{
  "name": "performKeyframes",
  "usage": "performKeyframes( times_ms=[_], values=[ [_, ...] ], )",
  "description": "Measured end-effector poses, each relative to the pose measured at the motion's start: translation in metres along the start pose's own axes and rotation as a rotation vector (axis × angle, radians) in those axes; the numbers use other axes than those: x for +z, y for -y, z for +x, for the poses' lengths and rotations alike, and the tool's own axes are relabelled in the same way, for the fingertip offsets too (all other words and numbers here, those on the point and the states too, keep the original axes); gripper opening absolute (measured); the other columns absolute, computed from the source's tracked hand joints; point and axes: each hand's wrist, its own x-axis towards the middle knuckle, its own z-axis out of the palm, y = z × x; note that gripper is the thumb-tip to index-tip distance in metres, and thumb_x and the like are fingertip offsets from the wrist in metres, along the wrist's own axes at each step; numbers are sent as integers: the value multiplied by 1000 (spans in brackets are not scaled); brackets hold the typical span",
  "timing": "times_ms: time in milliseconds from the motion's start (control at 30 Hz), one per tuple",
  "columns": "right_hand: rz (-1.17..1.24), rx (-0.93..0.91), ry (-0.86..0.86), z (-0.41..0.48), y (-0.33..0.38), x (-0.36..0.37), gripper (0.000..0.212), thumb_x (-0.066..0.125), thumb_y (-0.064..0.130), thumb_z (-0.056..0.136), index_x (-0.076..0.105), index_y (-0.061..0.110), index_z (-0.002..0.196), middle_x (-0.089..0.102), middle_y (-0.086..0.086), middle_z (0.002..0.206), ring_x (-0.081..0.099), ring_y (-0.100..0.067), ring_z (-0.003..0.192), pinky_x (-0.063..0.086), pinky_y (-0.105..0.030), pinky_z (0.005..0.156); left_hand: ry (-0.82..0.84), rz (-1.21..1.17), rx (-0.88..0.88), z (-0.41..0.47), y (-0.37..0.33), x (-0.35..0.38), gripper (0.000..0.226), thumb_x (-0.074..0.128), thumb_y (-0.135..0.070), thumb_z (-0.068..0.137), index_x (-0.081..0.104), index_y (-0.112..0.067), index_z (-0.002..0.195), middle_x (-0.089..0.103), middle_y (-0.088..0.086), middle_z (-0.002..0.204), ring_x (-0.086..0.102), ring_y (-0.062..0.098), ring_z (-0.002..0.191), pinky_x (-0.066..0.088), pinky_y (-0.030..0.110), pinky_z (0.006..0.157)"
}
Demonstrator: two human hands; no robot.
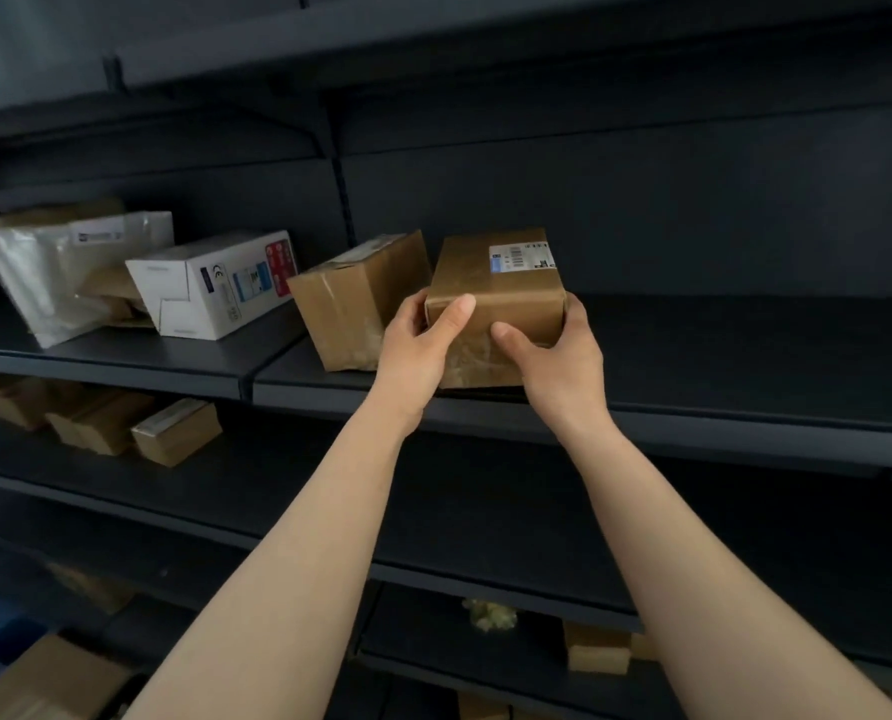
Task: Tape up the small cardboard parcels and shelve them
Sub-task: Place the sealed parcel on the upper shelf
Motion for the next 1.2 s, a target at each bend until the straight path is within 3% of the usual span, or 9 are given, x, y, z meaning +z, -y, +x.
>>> performKeyframes(
  times_ms=[167, 300, 500, 600, 733, 867, 1033, 1133, 1200],
  values=[
    [-44, 24, -57, 14, -8, 23, 66, 71, 31, 83, 39, 16, 139, 56, -2, 126, 57, -15, 111, 52, -32, 91, 106, -3, -38, 30, 15, -11, 50, 66, -51, 82, 53, -27, 124, 66, -7, 116, 62, 9, 108, 51, 37, 96],
    [-71, 73, -109, 22, -13, 37, 67, 71, 33, 83, 38, 17, 139, 56, 0, 125, 57, -14, 110, 51, -27, 87, 163, 37, -78, 50, 25, -17, 67, 63, -57, 80, 45, -24, 135, 60, -4, 126, 57, 14, 115, 47, 42, 100],
    [-139, 101, -174, 19, -17, 47, 78, 69, 34, 85, 27, 15, 147, 50, -2, 137, 50, -17, 123, 47, -32, 99, 194, 112, -94, 58, 25, -23, 79, 59, -56, 84, 28, -22, 148, 45, 1, 144, 46, 19, 129, 40, 44, 106],
    [-182, 95, -246, 12, -17, 43, 82, 66, 41, 86, 21, 16, 150, 37, -3, 150, 37, -19, 136, 36, -33, 109, 83, 203, 31, 43, 18, -30, 74, 58, -48, 88, 26, -19, 148, 37, -1, 149, 37, 14, 135, 34, 34, 110],
    [-243, 60, -359, -10, -17, 31, 70, 59, 46, 89, 28, 21, 148, 37, 2, 150, 33, -12, 137, 29, -22, 100, -36, 153, 335, 6, 6, -31, 40, 58, -34, 92, 47, -20, 129, 53, -7, 127, 49, 4, 118, 41, 17, 99],
    [-373, 80, -476, -42, -20, 1, 65, 58, 45, 90, 33, 22, 145, 40, 5, 147, 33, -9, 136, 28, -20, 100, 334, 111, 453, -28, 0, 4, 22, 58, -28, 92, 55, -26, 114, 59, -13, 110, 55, 0, 107, 46, 20, 94],
    [-753, 188, -594, -100, -28, -72, 59, 59, 37, 90, 38, 19, 143, 44, 0, 144, 35, -16, 136, 28, -26, 104, 782, 174, 456, -62, 14, 71, 25, 56, -26, 93, 56, -25, 118, 55, -15, 115, 48, -10, 108, 35, 0, 89],
    [-976, 405, -529, -138, -35, -125, 56, 61, 35, 90, 44, 17, 140, 50, -5, 139, 40, -22, 133, 33, -36, 108, 1005, 298, 503, -88, 24, 119, 29, 55, -28, 94, 55, -26, 122, 54, -16, 117, 47, -9, 104, 35, 1, 81],
    [-1015, 622, -449, -164, -39, -159, 52, 63, 33, 88, 49, 16, 135, 57, -7, 131, 51, -25, 121, 43, -36, 98, 1144, 407, 560, -110, 30, 152, 31, 55, -28, 94, 55, -23, 124, 55, -10, 119, 48, 0, 109, 36, 10, 86]
  ],
)
